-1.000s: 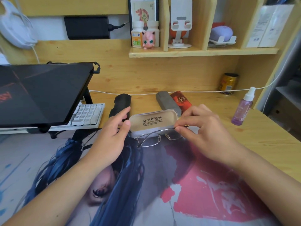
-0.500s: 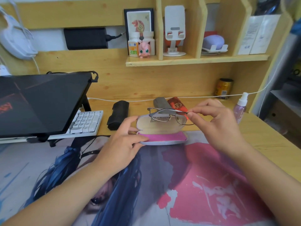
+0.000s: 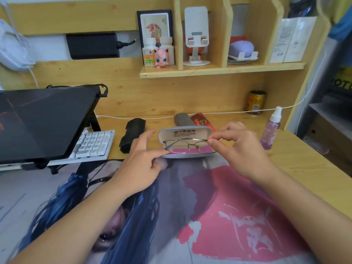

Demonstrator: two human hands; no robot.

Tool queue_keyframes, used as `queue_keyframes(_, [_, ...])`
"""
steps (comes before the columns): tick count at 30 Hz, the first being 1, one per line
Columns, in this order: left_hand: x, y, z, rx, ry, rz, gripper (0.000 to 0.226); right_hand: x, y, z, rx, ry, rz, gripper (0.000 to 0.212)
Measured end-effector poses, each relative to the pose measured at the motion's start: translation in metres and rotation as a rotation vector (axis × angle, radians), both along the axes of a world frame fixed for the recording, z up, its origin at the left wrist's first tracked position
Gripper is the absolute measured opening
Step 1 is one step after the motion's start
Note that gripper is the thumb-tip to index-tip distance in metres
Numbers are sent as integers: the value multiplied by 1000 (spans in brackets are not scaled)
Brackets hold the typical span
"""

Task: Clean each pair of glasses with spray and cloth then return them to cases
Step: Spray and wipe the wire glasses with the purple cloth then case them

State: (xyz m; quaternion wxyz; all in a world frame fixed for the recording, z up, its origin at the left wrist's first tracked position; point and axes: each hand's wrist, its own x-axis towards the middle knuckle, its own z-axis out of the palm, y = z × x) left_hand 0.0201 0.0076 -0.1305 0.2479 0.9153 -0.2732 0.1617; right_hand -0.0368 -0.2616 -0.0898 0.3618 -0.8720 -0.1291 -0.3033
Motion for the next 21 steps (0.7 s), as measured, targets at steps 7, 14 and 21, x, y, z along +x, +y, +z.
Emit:
queue_keyframes(7, [-44, 17, 31, -446, 62, -109, 25, -3, 5, -8, -255, 94, 147, 9])
queue_keyframes(14, [-45, 14, 25, -177, 130, -188, 22, -7, 10, -8, -201, 95, 178, 14])
queue_keyframes(21, [-32, 27, 31, -321, 259, -137, 22, -6, -1, 6, 113, 275, 367, 14])
